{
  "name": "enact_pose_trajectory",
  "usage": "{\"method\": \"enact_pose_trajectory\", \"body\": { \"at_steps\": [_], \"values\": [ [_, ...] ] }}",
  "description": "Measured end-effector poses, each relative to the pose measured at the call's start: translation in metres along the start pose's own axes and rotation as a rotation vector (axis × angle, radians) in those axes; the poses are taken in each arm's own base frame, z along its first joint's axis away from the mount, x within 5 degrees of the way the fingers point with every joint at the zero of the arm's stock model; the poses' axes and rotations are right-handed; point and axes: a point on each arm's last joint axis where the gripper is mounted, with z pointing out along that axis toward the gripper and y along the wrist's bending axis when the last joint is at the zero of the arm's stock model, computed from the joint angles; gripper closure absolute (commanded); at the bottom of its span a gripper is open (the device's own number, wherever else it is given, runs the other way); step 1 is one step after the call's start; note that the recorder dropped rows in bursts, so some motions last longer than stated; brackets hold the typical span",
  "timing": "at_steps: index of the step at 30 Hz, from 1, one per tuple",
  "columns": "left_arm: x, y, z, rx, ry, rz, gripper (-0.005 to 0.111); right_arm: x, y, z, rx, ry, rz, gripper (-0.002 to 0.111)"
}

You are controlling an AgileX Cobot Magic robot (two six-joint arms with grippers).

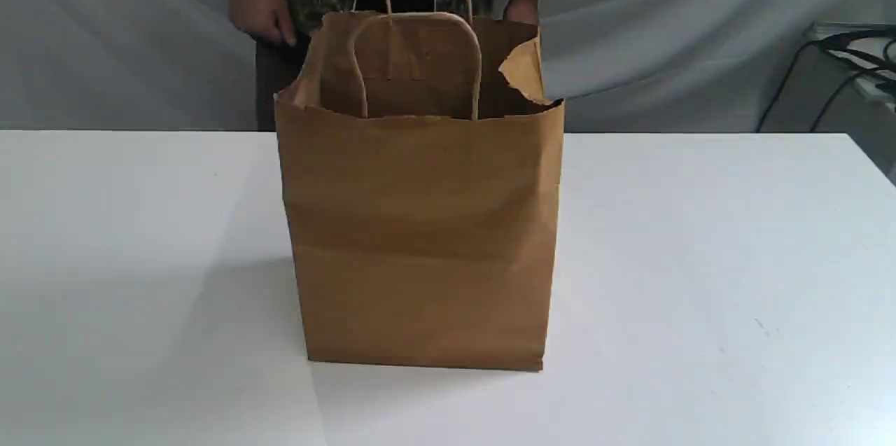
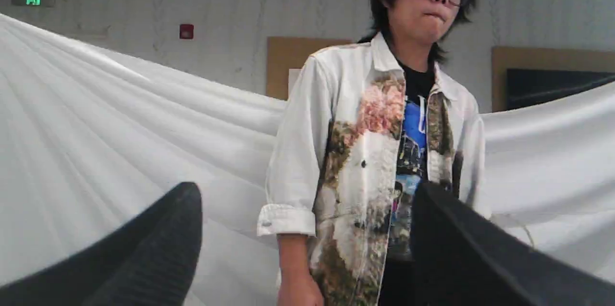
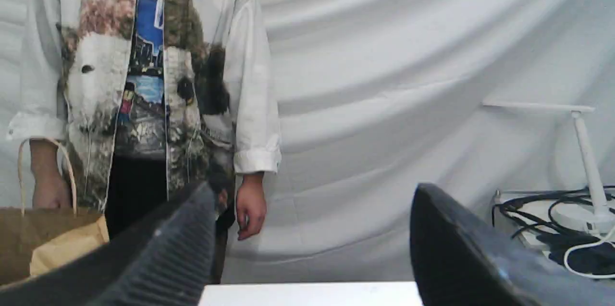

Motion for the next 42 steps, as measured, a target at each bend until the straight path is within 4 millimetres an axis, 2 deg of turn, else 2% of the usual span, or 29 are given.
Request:
{"method": "enact_pose_trajectory", "body": {
  "at_steps": [6,12,16,19,42],
  "values": [
    [0.052,0.001,-0.001,0.000,0.212,-0.001,0.043,0.011,0.005,0.004,-0.016,0.042,-0.050,0.087],
    [0.056,0.002,-0.001,0.000,0.225,0.008,0.043,0.051,0.018,0.018,-0.033,0.148,-0.122,0.101],
    [0.056,0.002,-0.001,0.000,0.229,0.008,0.043,0.076,0.026,0.024,-0.050,0.200,-0.135,0.101],
    [0.056,0.002,-0.001,0.000,0.229,0.008,0.043,0.087,0.028,0.026,-0.051,0.229,-0.141,0.101],
    [0.057,0.002,-0.001,0.001,0.233,0.012,0.043,0.090,0.029,0.027,-0.052,0.240,-0.126,0.101]
  ]
}}
